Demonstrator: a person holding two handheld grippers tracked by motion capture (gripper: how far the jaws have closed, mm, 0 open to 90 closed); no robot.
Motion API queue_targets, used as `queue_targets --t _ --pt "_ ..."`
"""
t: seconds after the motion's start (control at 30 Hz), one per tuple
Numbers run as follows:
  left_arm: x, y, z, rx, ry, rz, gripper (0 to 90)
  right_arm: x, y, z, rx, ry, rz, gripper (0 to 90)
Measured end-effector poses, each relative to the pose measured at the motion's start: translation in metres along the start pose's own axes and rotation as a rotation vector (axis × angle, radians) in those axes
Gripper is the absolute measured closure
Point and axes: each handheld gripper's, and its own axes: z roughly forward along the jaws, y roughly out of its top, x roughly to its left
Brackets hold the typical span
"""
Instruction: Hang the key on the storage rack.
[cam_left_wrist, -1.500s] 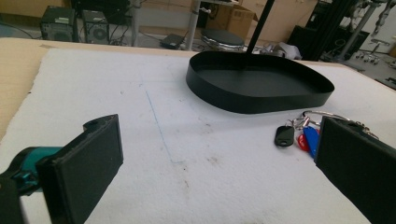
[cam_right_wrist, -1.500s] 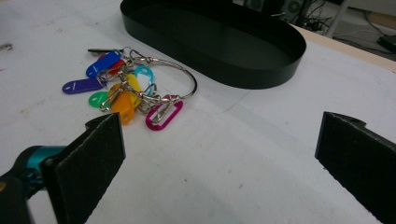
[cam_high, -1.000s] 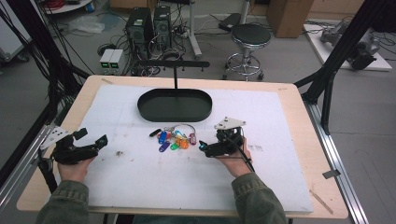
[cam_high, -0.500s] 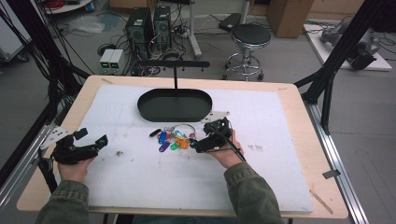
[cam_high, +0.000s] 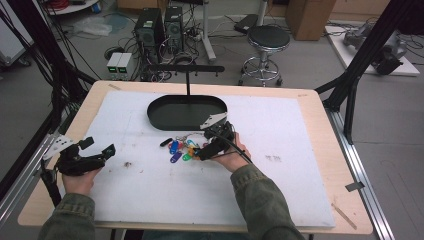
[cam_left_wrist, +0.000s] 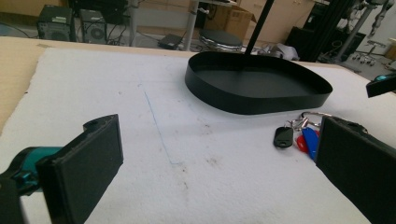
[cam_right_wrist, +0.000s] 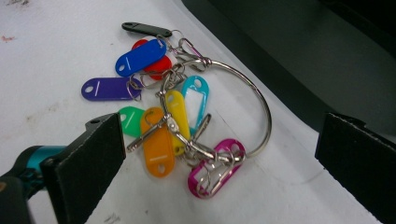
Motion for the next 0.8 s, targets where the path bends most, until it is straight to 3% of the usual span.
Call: queue_targets --t 0.27,0.47,0.5,0.7,0.8 --pt "0.0 0.0 0.0 -0.001 -0.001 -0.002 1.7 0.004 0.016 0.016 0.081 0.026 -0.078 3.7" --pt "0.0 0.0 0.0 -0.001 -0.003 -0.002 1.7 0.006 0.024 0.023 0.116 0.047 -0.107 7.0" --pt "0.0 0.0 0.0 -0.001 -0.001 -0.002 1.7 0.007 0.026 0.025 0.123 0.072 -0.114 18.2" --pt "0.0 0.0 0.0 0.001 -0.002 0.001 1.7 0.006 0.025 0.032 0.182 0.146 -0.101 31.5" --pt "0.0 0.0 0.001 0.001 -0.003 0.001 1.7 0.003 0.024 0.033 0.194 0.191 -0.084 46.9"
